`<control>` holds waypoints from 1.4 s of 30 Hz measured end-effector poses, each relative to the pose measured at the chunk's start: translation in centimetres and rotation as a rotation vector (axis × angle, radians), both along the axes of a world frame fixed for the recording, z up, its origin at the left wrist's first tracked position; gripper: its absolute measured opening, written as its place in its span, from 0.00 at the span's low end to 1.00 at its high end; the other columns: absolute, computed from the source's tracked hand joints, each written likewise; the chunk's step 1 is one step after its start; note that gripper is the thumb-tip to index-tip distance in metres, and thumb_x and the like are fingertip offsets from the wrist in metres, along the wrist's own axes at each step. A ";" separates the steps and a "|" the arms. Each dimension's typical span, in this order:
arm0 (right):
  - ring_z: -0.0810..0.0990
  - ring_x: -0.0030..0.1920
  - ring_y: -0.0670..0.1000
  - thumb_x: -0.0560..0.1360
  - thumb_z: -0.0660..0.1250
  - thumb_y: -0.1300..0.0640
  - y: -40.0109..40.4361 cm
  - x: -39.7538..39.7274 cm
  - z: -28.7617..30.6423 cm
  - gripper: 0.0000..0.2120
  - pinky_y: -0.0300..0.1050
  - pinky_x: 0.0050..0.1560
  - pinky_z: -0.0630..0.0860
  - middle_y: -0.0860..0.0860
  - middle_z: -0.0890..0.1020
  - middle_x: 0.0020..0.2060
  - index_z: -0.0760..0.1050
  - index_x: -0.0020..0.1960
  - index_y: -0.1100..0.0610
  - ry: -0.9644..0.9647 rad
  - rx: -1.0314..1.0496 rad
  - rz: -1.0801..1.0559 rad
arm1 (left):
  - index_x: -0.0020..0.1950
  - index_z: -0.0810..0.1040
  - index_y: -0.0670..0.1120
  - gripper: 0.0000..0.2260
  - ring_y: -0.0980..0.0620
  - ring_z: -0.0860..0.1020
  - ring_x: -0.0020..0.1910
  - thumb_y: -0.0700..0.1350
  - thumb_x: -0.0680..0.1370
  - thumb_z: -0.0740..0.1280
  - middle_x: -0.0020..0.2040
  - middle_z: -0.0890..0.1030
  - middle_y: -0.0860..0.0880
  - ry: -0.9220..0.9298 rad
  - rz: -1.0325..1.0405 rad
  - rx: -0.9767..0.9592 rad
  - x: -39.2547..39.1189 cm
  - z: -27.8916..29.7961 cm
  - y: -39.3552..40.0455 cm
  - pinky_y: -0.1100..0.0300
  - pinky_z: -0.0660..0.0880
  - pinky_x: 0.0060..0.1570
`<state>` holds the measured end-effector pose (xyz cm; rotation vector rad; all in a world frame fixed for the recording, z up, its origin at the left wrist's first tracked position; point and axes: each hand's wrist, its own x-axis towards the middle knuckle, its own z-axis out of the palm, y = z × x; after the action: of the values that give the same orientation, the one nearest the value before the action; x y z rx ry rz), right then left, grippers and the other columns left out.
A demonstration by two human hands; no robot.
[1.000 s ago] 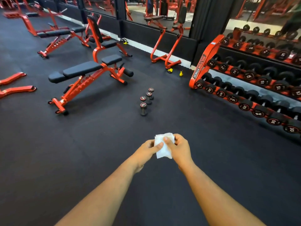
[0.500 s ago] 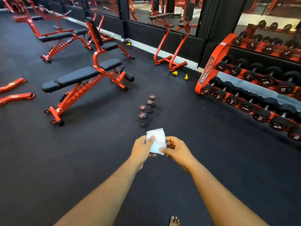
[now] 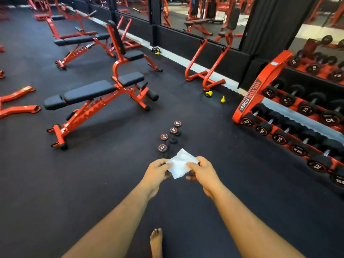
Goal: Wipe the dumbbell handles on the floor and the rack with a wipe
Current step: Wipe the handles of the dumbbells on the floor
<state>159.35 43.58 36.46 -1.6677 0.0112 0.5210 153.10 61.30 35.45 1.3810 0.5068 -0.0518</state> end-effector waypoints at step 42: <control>0.86 0.50 0.57 0.80 0.67 0.65 18.7 58.3 -6.2 0.09 0.55 0.45 0.84 0.55 0.87 0.51 0.80 0.58 0.58 0.117 -0.026 0.458 | 0.58 0.80 0.37 0.07 0.48 0.85 0.42 0.36 0.81 0.69 0.49 0.85 0.41 0.054 0.312 -0.042 52.2 -7.4 14.1 0.56 0.80 0.36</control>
<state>217.66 62.32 30.22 -1.6657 -0.2850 0.9661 205.35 75.37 28.06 1.2486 0.7572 0.1537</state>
